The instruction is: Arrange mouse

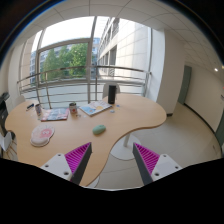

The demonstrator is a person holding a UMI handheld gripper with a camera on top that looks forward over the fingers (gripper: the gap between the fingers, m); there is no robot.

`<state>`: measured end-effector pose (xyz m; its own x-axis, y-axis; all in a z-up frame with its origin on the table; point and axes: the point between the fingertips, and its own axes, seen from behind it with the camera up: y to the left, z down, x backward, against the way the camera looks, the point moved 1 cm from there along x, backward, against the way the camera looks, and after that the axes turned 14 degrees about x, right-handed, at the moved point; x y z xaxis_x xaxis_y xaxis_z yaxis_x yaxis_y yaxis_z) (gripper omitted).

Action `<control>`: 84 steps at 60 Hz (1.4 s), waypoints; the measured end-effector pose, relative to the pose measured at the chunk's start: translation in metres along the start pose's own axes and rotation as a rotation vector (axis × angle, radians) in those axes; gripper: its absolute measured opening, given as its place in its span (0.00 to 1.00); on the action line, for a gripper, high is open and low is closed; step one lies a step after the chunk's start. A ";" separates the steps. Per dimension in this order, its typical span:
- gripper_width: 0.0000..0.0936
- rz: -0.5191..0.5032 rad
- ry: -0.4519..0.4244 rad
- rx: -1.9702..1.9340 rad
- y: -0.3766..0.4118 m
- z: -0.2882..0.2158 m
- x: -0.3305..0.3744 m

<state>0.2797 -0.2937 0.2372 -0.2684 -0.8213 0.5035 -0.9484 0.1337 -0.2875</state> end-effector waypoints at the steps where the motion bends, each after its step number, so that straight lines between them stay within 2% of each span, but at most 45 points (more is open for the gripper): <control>1: 0.91 -0.006 0.004 -0.003 0.004 0.003 -0.004; 11: 0.91 -0.050 0.061 0.011 0.042 0.040 -0.055; 20: 0.91 -0.121 0.064 0.013 0.078 0.051 -0.121; 36: 0.91 -0.236 0.052 0.018 0.126 0.037 -0.258; 53: 0.90 -0.256 0.093 -0.003 0.130 0.025 -0.369; 59: 0.89 -0.248 0.075 0.007 0.131 0.012 -0.390; 72: 0.75 -0.223 0.054 0.056 0.140 -0.010 -0.422; 75: 0.68 -0.228 0.048 0.055 0.146 -0.014 -0.426; 78: 0.55 -0.229 0.043 0.063 0.150 -0.018 -0.429; 84: 0.51 -0.222 0.028 0.088 0.155 -0.021 -0.432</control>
<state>0.2454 0.0931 -0.0072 -0.0604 -0.8093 0.5843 -0.9666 -0.0987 -0.2366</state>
